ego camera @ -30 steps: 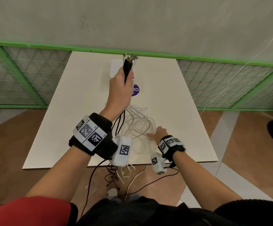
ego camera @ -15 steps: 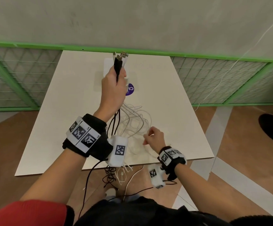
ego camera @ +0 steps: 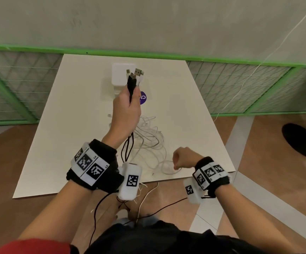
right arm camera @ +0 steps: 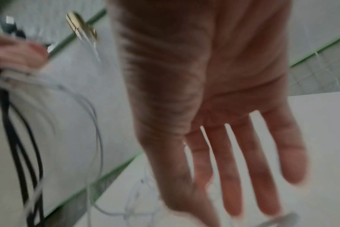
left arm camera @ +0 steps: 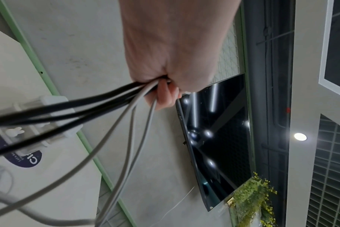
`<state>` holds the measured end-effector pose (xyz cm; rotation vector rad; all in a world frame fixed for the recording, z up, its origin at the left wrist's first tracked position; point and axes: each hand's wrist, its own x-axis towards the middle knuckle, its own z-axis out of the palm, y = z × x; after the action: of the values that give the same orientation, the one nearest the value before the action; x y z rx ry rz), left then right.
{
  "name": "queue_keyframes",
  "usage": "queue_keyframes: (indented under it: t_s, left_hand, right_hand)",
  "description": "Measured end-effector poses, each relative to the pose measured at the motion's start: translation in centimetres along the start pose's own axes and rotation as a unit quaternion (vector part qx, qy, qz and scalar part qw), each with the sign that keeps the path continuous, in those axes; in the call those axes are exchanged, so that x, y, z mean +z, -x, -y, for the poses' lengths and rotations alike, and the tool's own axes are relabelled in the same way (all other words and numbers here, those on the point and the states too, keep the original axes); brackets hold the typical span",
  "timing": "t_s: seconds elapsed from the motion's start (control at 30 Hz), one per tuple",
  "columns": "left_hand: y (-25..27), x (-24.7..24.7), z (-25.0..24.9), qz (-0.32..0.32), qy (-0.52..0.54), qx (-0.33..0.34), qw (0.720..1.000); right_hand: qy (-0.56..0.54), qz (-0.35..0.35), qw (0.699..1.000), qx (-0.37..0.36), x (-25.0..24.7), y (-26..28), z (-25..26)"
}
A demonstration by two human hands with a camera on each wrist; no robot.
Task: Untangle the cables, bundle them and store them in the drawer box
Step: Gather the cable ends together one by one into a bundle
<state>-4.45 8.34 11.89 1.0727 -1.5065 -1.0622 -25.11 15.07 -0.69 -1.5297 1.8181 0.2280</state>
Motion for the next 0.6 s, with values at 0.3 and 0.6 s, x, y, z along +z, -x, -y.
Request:
queue_keyframes:
  t_s: [0.3, 0.6]
  left_hand:
    - [3.8, 1.4, -1.4, 0.16, 0.141, -0.123, 0.969]
    - [3.2, 2.9, -1.7, 0.1, 0.124, -0.108, 0.981]
  right_hand:
    - [0.029, -0.145, 0.976, -0.16, 5.0, -5.2, 1.7]
    - [-0.101, -0.153, 0.981, -0.06, 7.1, -7.8, 0.8]
